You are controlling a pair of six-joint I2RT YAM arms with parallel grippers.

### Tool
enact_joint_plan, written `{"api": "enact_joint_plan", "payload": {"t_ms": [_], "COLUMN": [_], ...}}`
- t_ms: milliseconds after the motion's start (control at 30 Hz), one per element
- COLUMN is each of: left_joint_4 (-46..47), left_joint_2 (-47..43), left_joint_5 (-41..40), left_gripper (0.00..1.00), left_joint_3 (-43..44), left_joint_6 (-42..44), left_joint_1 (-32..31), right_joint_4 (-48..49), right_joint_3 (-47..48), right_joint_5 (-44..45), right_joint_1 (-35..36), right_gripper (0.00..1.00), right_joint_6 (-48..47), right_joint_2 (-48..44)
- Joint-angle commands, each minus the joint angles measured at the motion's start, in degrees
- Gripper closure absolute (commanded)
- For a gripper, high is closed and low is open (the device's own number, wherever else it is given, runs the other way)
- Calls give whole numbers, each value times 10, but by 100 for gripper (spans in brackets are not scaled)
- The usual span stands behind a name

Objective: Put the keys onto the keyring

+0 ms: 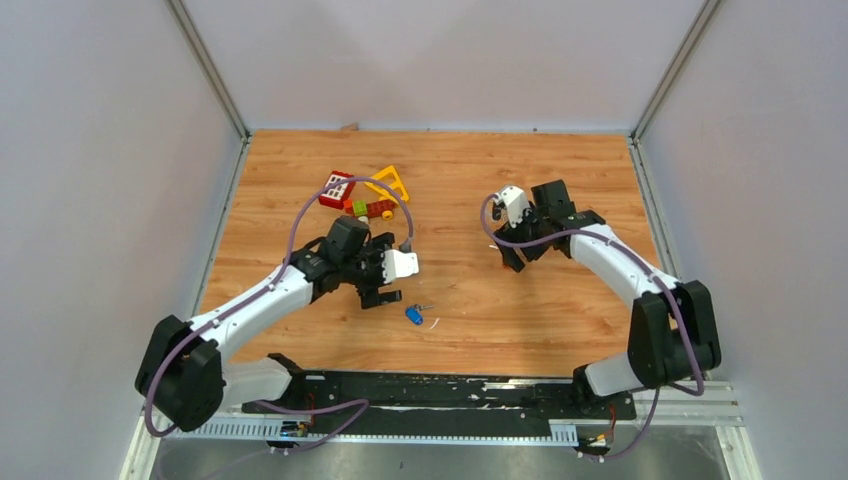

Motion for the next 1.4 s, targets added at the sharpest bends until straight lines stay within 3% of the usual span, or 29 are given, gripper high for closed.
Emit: {"api": "enact_joint_plan", "payload": {"t_ms": [0,400,1167,1367], "left_joint_4": [33,104,120,121], "left_joint_2": [18,-46,-85,-84], "left_joint_5": [5,-11,-26,-30], "left_gripper": [1,5,7,7], "left_joint_3": [15,-51,-81,-79], "left_joint_6": [-14,-58,-69,-67], "left_joint_1": [-2,-2,-2,-2], "right_joint_4": [-14,-65,-159,-162], "right_joint_3": [67,210,287,290], "right_joint_5": [21,6,-21,-41], "right_joint_1": [-22,-41,-46,-46], "right_gripper": [30,58,62,67], "right_joint_6": [-10,-72,-205,-216], "right_joint_2": [65,245,336,337]}}
